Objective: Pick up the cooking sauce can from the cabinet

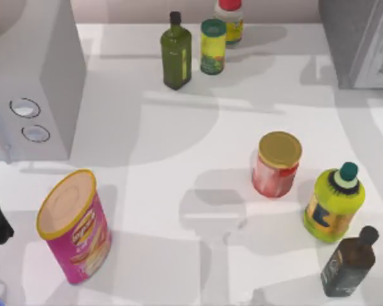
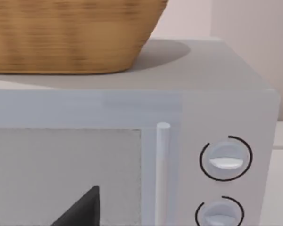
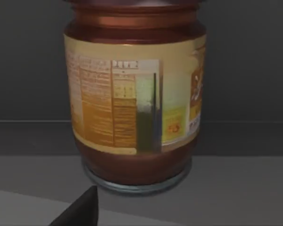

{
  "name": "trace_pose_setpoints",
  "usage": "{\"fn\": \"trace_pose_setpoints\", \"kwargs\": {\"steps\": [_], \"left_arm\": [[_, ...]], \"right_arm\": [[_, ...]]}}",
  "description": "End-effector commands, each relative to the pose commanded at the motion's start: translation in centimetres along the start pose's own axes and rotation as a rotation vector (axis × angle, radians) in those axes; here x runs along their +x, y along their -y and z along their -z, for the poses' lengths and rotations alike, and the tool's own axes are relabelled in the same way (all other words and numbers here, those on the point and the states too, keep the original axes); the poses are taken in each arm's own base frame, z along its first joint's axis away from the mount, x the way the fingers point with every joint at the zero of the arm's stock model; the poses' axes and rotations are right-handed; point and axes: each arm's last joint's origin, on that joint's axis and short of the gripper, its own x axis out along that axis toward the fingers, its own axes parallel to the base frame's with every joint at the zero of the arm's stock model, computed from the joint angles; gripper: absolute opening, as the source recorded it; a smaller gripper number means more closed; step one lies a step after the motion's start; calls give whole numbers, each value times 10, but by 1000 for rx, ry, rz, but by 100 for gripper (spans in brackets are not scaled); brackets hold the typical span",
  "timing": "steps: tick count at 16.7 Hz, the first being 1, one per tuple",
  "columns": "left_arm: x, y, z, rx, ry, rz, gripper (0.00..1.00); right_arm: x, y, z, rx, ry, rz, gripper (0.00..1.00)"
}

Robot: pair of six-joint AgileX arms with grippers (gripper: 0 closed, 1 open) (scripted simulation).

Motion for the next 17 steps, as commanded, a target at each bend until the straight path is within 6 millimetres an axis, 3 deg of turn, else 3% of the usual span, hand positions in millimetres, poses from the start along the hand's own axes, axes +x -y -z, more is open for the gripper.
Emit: {"fn": "trace_pose_setpoints", "kwargs": {"steps": [8, 14, 17], "left_arm": [[0, 0, 0, 0, 0, 0, 100], [0, 0, 0, 0, 0, 0, 100], [0, 0, 0, 0, 0, 0, 100]], "right_arm": [[8, -2, 1, -1, -7, 2, 100], [63, -28, 4, -2, -2, 9, 100], [71, -33, 4, -1, 4, 11, 100]]}}
